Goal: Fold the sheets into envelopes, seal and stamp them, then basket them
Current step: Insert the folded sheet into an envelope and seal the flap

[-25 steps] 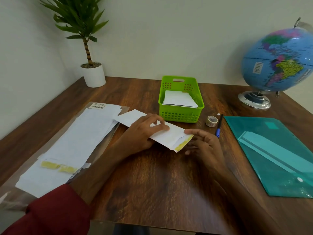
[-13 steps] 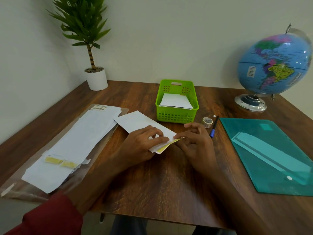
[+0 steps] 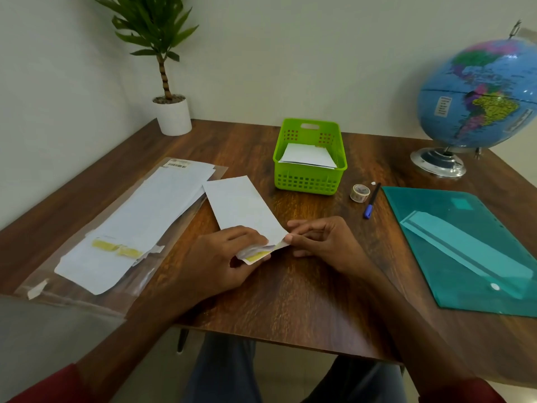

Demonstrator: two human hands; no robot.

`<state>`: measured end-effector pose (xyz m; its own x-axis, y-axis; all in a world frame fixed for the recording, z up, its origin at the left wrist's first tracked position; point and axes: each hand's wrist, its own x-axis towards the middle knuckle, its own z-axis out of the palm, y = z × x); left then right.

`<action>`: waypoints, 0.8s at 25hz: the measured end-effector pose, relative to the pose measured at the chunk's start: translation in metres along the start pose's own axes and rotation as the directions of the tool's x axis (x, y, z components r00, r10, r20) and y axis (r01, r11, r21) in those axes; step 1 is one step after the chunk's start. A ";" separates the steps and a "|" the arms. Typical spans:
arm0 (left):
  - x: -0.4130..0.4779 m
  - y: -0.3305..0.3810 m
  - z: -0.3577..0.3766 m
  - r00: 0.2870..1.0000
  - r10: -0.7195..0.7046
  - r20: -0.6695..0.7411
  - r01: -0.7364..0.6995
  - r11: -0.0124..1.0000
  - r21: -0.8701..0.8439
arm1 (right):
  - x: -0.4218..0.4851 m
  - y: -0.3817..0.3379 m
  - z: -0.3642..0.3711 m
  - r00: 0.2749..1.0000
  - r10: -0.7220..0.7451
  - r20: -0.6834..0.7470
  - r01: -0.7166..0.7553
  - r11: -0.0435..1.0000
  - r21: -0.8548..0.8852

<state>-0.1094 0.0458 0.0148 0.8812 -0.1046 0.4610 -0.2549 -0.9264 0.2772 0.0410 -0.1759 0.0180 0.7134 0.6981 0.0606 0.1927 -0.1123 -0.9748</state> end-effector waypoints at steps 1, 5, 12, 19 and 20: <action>-0.003 0.004 -0.001 1.000 -0.014 -0.004 0.014 1.000 0.008 | 0.000 0.000 0.000 1.000 -0.022 0.010 0.022 1.000 -0.020; -0.011 0.010 0.002 0.999 -0.023 -0.024 0.023 1.000 -0.004 | -0.001 0.003 -0.001 0.993 -0.098 0.061 0.106 0.986 -0.133; -0.017 0.001 0.008 0.997 -0.068 -0.032 0.070 0.995 0.068 | -0.002 0.002 0.003 0.991 -0.120 0.059 0.132 0.948 -0.290; -0.010 0.009 0.002 0.929 -0.371 0.007 0.370 0.926 -0.068 | 0.000 0.004 0.004 1.000 -0.017 0.011 0.018 0.979 -0.202; -0.010 0.009 0.003 0.919 -0.393 0.005 0.393 0.917 -0.075 | 0.000 0.004 0.003 1.000 0.013 0.000 -0.013 0.986 -0.167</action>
<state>-0.1190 0.0371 0.0101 0.9125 0.2664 0.3103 0.0825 -0.8631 0.4983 0.0394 -0.1743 0.0132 0.7160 0.6965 0.0478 0.2930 -0.2377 -0.9261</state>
